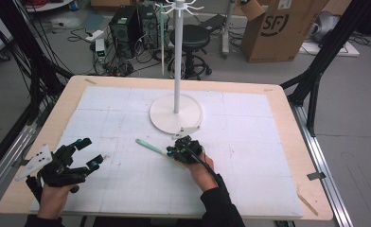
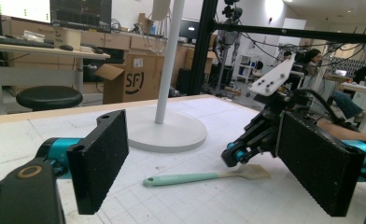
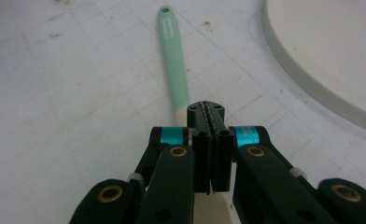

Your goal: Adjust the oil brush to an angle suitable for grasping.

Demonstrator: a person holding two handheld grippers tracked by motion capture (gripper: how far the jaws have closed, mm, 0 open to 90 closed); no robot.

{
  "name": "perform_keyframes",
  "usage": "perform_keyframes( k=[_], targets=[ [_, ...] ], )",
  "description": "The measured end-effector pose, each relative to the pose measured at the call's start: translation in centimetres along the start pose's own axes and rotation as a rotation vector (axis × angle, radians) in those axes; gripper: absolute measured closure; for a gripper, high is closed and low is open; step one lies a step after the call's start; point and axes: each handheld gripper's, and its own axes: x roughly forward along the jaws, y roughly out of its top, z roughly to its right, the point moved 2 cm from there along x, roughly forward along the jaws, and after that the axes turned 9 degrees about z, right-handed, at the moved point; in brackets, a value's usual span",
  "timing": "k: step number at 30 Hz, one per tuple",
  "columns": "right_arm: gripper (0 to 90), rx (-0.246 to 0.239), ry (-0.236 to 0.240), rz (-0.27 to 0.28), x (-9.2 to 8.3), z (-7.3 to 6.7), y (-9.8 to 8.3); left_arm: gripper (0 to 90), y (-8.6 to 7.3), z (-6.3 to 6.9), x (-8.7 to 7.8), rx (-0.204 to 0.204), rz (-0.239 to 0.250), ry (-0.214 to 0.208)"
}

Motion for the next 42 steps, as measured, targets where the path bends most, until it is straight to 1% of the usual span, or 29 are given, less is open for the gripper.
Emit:
perform_keyframes(
  k=[2, 5, 8, 12, 14, 16, 18, 20, 21, 24, 26, 28, 30, 32, 33, 35, 37, 39, 40, 41, 42],
  targets=[
    [89.6, 0.015, -0.005, -0.015, 0.3, 0.0, -0.3, 17.5, 0.0, 0.0, 0.0, 0.003, -0.002, -0.004],
    [89.6, 0.023, -0.012, -0.037, -0.1, 0.1, -0.4, 17.5, 0.0, 0.0, 0.0, 0.004, -0.003, -0.003],
    [89.6, 0.023, 0.004, -0.039, -0.8, 0.0, -0.7, 17.5, 0.0, 0.0, 0.0, 0.006, -0.004, -0.003],
    [89.6, 0.018, 0.011, -0.038, -1.4, -0.3, -0.9, 17.5, 0.0, 0.1, 0.0, 0.001, -0.004, -0.002],
    [89.6, 0.032, 0.021, -0.038, -1.8, -0.5, -1.2, 17.5, 0.0, 0.1, 0.0, 0.003, -0.002, -0.002],
    [89.6, 0.031, 0.032, -0.036, -2.2, -0.5, -1.4, 17.5, 0.0, 0.1, 0.0, 0.004, -0.004, -0.002],
    [89.7, 0.045, 0.055, -0.047, -2.6, -0.6, -1.5, 17.5, 0.0, 0.1, 0.0, 0.003, -0.005, -0.002],
    [89.7, 0.041, 0.069, -0.058, -2.9, -0.8, -1.6, 17.6, 0.0, 0.1, 0.0, 0.003, -0.003, -0.002],
    [89.6, 0.036, 0.067, -0.058, -3.0, -0.8, -1.6, 17.6, 0.0, 0.1, 0.0, 0.004, -0.003, -0.002],
    [89.6, 0.004, 0.084, -0.021, -2.8, -1.3, -1.3, 17.6, 0.0, 0.1, 0.1, 0.001, -0.003, -0.004],
    [89.6, -0.025, 0.092, 0.004, -2.3, -1.9, -1.0, 17.6, 0.0, 0.1, 0.1, 0.0, -0.002, -0.005],
    [89.7, -0.04, 0.088, -0.007, -1.7, -2.3, -0.9, 17.6, 0.0, 0.1, 0.1, -0.001, -0.001, -0.005],
    [89.6, -0.058, 0.067, -0.05, -1.1, -2.5, -1.3, 17.6, 0.0, 0.1, 0.1, -0.002, -0.002, -0.003],
    [89.7, -0.042, 0.063, -0.042, -1.2, -2.2, -1.6, 17.6, 0.0, 0.1, 0.0, -0.006, 0.001, -0.003],
    [89.7, -0.036, 0.058, -0.042, -1.3, -2.2, -1.7, 17.5, 0.0, 0.0, 0.0, 0.0, -0.002, -0.003],
    [89.7, -0.05, 0.036, -0.045, -1.7, -2.0, -1.8, 17.6, 0.0, 0.0, 0.0, 0.0, -0.003, 0.0],
    [89.7, -0.046, 0.03, -0.039, -2.1, -1.8, -2.0, 17.5, 0.0, 0.0, -0.1, 0.0, -0.002, 0.001],
    [89.7, -0.035, 0.016, -0.03, -2.5, -1.5, -2.3, 17.6, 0.0, 0.0, -0.1, 0.001, -0.003, 0.002],
    [89.7, -0.02, 0.013, -0.028, -2.8, -1.3, -2.5, 17.5, 0.0, 0.0, -0.1, 0.001, -0.004, 0.002],
    [89.7, -0.016, 0.011, -0.023, -2.9, -1.2, -2.7, 17.6, 0.0, 0.0, -0.1, 0.001, -0.004, 0.003],
    [89.7, -0.003, 0.009, -0.017, -3.3, -1.1, -2.9, 17.5, 0.0, 0.0, -0.1, 0.003, -0.005, 0.001]
  ],
)
